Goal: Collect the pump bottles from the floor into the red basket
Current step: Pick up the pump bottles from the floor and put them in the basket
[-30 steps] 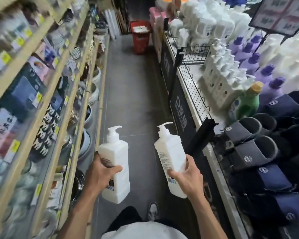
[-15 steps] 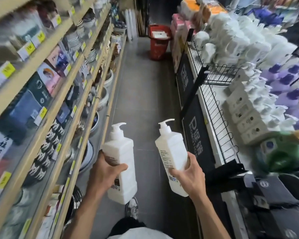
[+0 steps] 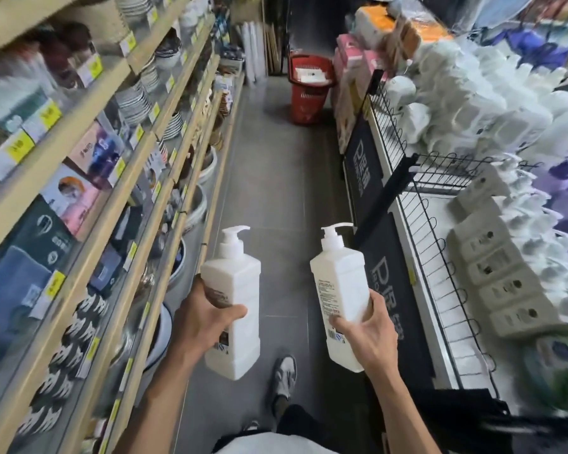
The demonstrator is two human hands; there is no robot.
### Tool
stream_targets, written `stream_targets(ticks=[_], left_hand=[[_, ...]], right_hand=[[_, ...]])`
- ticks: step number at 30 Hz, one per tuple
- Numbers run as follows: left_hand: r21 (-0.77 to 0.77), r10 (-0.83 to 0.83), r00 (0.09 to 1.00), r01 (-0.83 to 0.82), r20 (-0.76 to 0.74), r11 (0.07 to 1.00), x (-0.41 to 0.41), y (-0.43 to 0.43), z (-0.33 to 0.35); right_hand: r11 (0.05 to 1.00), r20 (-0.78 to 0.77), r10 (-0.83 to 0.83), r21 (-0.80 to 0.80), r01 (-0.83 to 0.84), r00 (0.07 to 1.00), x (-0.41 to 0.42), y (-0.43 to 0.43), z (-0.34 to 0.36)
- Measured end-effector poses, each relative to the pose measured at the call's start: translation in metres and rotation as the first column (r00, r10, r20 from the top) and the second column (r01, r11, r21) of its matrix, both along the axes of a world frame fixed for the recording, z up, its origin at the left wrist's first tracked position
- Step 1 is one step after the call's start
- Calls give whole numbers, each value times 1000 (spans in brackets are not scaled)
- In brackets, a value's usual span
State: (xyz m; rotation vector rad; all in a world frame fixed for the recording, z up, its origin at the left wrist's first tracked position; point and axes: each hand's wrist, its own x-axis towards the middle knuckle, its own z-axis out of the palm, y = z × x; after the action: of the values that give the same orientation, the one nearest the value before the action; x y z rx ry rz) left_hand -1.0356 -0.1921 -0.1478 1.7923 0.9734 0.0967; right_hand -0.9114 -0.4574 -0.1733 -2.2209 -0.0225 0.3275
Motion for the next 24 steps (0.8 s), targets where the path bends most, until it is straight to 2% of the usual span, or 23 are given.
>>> stream_targets(ticks=[17,24], left_hand=[[33,59,997,-57,-55,998,212,76,2],[6,-18,995,18,-93,1000,290,130,-10]], right_hand=[[996,-87,87,15,-86,992,226,97,-17],[996,-114,82,-22,-85,990,293,144,-28]])
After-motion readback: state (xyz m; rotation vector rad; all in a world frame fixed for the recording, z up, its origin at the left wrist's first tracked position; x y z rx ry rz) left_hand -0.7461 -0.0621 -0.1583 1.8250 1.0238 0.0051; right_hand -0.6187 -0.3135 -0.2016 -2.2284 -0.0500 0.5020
